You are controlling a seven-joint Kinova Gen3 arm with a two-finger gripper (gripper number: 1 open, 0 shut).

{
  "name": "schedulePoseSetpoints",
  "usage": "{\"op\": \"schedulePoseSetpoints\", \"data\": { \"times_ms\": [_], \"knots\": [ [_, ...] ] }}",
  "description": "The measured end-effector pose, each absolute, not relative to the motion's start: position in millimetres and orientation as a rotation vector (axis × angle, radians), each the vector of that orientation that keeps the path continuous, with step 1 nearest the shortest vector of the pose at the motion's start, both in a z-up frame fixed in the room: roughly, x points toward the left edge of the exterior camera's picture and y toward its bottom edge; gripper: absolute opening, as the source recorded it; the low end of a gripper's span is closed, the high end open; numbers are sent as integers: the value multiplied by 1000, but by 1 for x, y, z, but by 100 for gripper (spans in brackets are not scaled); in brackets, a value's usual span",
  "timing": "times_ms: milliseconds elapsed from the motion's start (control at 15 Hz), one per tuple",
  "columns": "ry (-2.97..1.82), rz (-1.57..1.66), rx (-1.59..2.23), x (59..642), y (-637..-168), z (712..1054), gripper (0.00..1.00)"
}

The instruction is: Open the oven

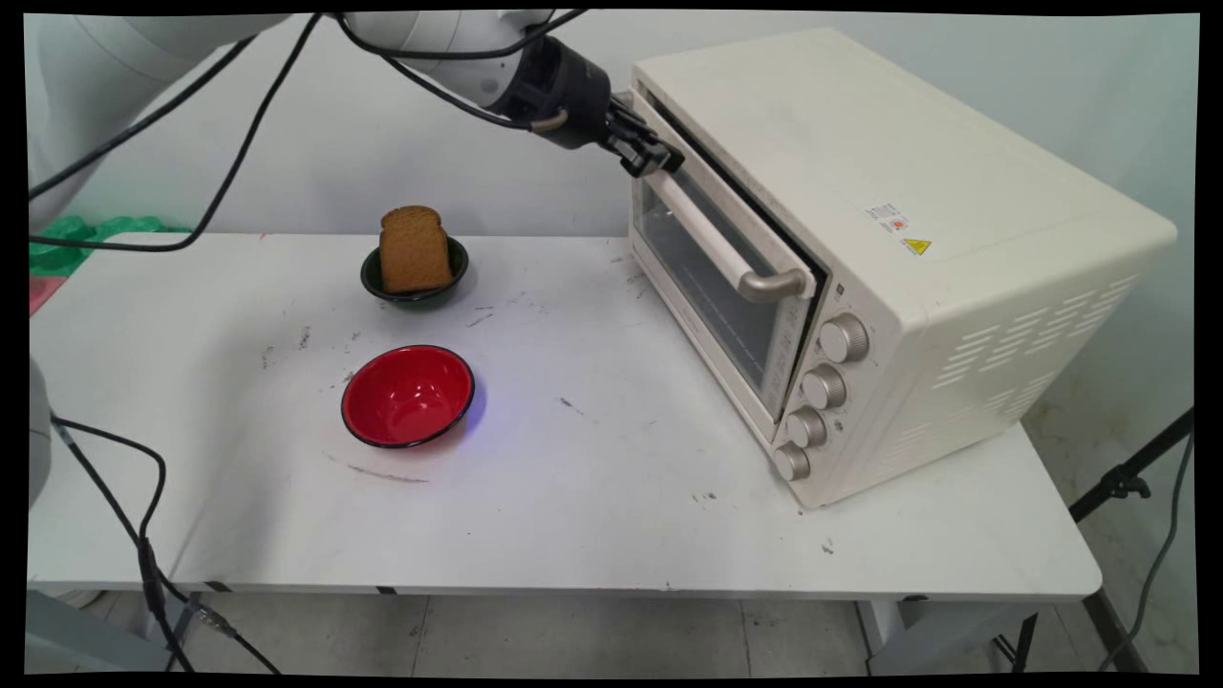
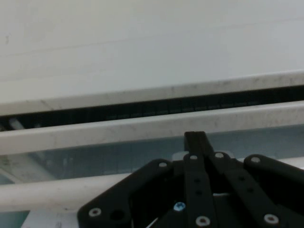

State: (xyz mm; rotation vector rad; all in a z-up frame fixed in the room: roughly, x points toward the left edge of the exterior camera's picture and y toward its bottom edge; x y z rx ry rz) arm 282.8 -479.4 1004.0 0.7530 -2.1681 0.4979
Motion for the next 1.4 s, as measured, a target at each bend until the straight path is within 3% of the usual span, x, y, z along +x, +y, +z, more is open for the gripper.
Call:
{"op": "schedulePoseSetpoints", "data": {
  "times_ms": [1400],
  "knots": [
    [-2232, 471, 845, 325, -449, 977, 0]
  ]
}}
